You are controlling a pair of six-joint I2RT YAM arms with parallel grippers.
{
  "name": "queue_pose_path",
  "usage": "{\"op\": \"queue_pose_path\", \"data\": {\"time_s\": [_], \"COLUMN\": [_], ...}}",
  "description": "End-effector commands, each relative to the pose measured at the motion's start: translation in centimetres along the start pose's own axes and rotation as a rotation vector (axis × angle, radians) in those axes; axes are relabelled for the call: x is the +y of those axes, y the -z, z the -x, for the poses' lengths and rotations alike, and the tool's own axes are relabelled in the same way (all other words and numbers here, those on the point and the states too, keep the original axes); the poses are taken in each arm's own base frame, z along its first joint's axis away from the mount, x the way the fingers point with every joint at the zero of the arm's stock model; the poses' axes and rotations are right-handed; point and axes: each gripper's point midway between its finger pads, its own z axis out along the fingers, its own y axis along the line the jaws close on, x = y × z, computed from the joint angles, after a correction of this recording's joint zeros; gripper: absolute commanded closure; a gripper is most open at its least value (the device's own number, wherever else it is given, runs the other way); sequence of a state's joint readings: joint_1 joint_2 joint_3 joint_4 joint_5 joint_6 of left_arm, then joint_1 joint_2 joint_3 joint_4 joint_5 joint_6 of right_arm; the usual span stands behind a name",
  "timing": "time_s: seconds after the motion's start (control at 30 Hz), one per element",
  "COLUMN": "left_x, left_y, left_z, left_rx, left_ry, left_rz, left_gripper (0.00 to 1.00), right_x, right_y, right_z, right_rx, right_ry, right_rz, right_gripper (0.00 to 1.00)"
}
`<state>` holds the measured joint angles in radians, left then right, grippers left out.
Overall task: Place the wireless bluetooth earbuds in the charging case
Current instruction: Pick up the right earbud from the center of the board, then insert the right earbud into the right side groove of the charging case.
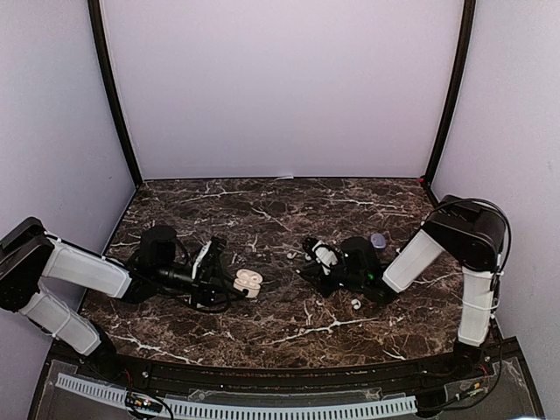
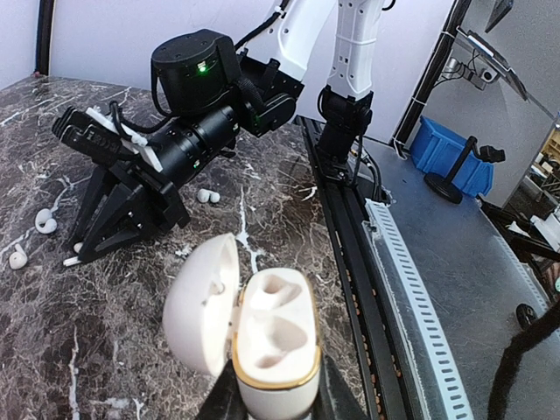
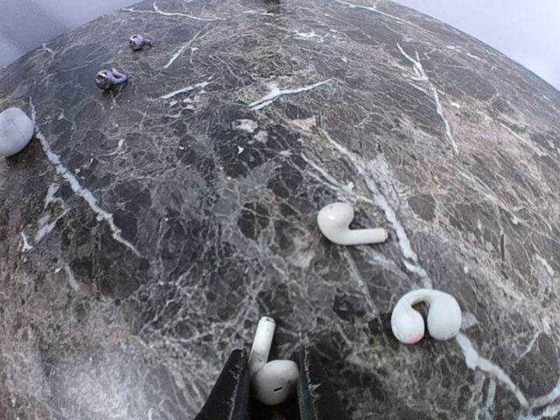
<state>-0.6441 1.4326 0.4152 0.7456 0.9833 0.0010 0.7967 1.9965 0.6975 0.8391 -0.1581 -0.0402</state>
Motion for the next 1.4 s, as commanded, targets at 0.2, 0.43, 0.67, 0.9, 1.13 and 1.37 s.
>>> {"op": "queue_pose_path", "data": {"time_s": [0.2, 0.43, 0.67, 0.9, 1.13, 1.37], "left_x": [0.2, 0.8, 1.5, 1.3, 1.9, 2.5], "left_y": [-0.1, -0.4, -0.8, -1.6, -2.7, -3.9], "left_z": [0.0, -0.2, -0.7, -1.8, -2.5, -3.1], "left_rx": [0.013, 0.024, 0.049, 0.080, 0.138, 0.179], "left_ry": [-0.012, -0.022, -0.074, -0.251, -0.343, -0.371], "left_rz": [-0.004, 0.002, 0.008, -0.010, 0.006, 0.014], "left_gripper": [0.80, 0.80, 0.81, 0.83, 0.82, 0.83], "right_x": [1.2, 2.3, 4.0, 8.5, 12.0, 13.0], "right_y": [3.2, 4.9, 6.8, 9.9, 12.6, 12.3], "right_z": [1.0, 2.4, 3.2, 6.0, 7.9, 9.2], "right_rx": [-0.035, -0.048, -0.020, 0.008, 0.049, 0.115], "right_ry": [-0.035, -0.055, -0.081, -0.197, -0.272, -0.349], "right_rz": [0.021, 0.068, 0.154, 0.401, 0.545, 0.582], "right_gripper": [0.89, 0.91, 0.91, 0.92, 0.91, 0.92]}}
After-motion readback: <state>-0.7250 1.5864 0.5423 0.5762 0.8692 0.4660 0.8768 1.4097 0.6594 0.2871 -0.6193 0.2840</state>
